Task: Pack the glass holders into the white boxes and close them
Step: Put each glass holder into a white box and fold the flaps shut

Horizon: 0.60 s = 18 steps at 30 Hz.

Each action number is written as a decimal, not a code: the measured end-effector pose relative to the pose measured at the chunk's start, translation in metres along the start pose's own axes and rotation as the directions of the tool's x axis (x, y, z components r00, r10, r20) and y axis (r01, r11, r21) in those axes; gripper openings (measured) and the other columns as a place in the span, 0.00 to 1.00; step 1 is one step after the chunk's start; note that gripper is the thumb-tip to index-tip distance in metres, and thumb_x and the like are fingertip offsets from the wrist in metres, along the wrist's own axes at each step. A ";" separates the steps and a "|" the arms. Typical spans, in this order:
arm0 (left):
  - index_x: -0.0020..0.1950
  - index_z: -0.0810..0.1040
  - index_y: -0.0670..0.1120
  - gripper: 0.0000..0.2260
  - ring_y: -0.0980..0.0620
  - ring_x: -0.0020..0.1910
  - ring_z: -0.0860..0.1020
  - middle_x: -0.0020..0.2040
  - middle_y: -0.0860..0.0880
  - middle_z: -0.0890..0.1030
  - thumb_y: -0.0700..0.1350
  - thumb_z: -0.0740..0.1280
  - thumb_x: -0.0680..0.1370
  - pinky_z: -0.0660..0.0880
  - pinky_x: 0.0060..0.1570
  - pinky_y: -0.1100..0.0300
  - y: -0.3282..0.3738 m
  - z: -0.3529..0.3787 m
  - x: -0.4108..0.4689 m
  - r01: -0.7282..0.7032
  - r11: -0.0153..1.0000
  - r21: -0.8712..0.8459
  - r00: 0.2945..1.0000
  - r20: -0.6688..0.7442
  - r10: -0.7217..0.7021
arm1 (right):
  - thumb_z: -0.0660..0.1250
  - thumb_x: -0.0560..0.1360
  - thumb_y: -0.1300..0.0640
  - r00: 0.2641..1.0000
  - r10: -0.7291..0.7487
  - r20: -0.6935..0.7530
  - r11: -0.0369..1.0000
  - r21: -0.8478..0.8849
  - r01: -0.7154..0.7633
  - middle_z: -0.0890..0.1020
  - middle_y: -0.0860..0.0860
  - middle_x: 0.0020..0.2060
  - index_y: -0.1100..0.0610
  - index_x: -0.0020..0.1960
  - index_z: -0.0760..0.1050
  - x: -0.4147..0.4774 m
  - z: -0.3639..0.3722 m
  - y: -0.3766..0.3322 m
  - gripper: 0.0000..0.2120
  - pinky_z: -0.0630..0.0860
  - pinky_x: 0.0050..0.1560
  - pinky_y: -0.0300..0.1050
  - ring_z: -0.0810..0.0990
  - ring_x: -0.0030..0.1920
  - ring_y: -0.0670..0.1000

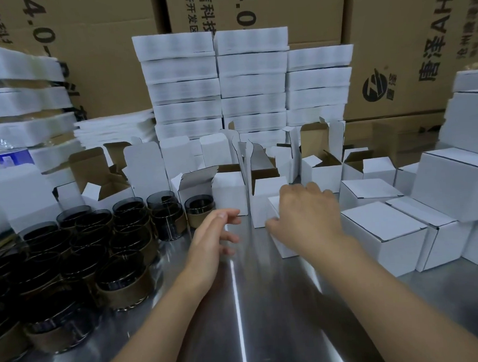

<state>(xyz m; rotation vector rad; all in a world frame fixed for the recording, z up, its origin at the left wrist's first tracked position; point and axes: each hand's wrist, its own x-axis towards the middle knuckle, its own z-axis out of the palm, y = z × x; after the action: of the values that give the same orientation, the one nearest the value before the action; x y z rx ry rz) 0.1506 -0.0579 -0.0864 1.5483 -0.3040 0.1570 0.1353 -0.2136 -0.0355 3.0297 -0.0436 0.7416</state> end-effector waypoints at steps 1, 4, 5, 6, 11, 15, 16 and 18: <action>0.52 0.78 0.48 0.14 0.52 0.38 0.75 0.48 0.49 0.79 0.42 0.53 0.83 0.71 0.34 0.60 0.001 0.000 0.000 0.003 1.000 0.004 1.000 0.001 -0.003 | 0.61 0.75 0.48 1.000 0.011 0.020 1.000 -0.029 -0.011 0.77 0.53 0.52 0.55 0.53 0.69 0.002 0.000 0.003 0.12 0.61 0.45 0.48 0.73 0.55 0.56; 0.52 0.78 0.48 0.13 0.52 0.37 0.74 0.48 0.48 0.79 0.42 0.54 0.83 0.70 0.33 0.61 0.002 0.001 -0.001 0.007 1.000 0.014 1.000 0.000 -0.007 | 0.61 0.76 0.52 0.990 0.043 0.133 0.986 -0.163 -0.021 0.76 0.54 0.58 0.52 0.64 0.70 0.007 0.002 0.011 0.17 0.66 0.56 0.50 0.72 0.60 0.57; 0.52 0.78 0.48 0.12 0.53 0.37 0.74 0.48 0.48 0.79 0.41 0.54 0.82 0.70 0.33 0.61 0.002 0.002 -0.001 0.007 1.000 0.018 1.000 -0.001 -0.007 | 0.61 0.76 0.53 0.983 0.064 0.171 0.976 -0.215 -0.026 0.75 0.54 0.60 0.51 0.66 0.70 0.009 0.003 0.014 0.18 0.65 0.59 0.51 0.71 0.62 0.57; 0.52 0.78 0.48 0.12 0.52 0.37 0.74 0.48 0.48 0.79 0.41 0.55 0.82 0.70 0.33 0.61 0.003 0.003 -0.001 0.008 1.000 0.020 1.000 -0.001 -0.008 | 0.61 0.76 0.55 0.977 0.088 0.194 0.965 -0.261 -0.035 0.74 0.54 0.61 0.51 0.66 0.71 0.010 0.003 0.017 0.19 0.63 0.62 0.52 0.70 0.63 0.58; 0.52 0.78 0.49 0.11 0.52 0.36 0.74 0.48 0.47 0.79 0.41 0.56 0.82 0.69 0.35 0.60 0.002 0.004 -0.001 0.011 0.999 0.033 1.000 0.001 -0.011 | 0.62 0.76 0.53 0.950 0.184 0.254 0.915 -0.398 -0.071 0.72 0.54 0.64 0.52 0.68 0.69 0.023 0.006 0.023 0.20 0.58 0.67 0.55 0.67 0.66 0.58; 0.51 0.78 0.49 0.11 0.53 0.35 0.74 0.46 0.49 0.80 0.42 0.56 0.82 0.68 0.34 0.60 0.001 0.005 -0.002 0.023 0.999 0.031 1.000 0.005 -0.023 | 0.63 0.75 0.49 0.918 0.221 0.330 0.883 -0.468 -0.045 0.74 0.54 0.63 0.52 0.67 0.70 0.039 0.005 0.023 0.21 0.59 0.68 0.55 0.71 0.64 0.57; 0.50 0.78 0.50 0.11 0.53 0.34 0.74 0.45 0.49 0.80 0.42 0.57 0.82 0.68 0.34 0.60 0.001 0.006 -0.002 0.026 0.999 0.030 1.000 0.005 -0.026 | 0.64 0.74 0.49 0.913 0.224 0.341 0.880 -0.474 -0.038 0.75 0.54 0.62 0.52 0.65 0.71 0.044 0.003 0.024 0.21 0.60 0.67 0.55 0.73 0.63 0.57; 0.50 0.78 0.50 0.11 0.53 0.34 0.74 0.44 0.50 0.81 0.42 0.57 0.82 0.68 0.34 0.59 0.001 0.006 -0.002 0.032 0.999 0.033 0.999 0.011 -0.032 | 0.64 0.74 0.52 0.892 0.248 0.379 0.867 -0.497 -0.030 0.76 0.54 0.61 0.54 0.65 0.71 0.054 -0.001 0.028 0.19 0.63 0.63 0.54 0.74 0.62 0.57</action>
<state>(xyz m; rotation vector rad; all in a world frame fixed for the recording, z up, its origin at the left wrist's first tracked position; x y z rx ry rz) 0.1481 -0.0639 -0.0860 1.5859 -0.2868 0.1289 0.1815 -0.2427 -0.0097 2.6477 -0.4012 0.0187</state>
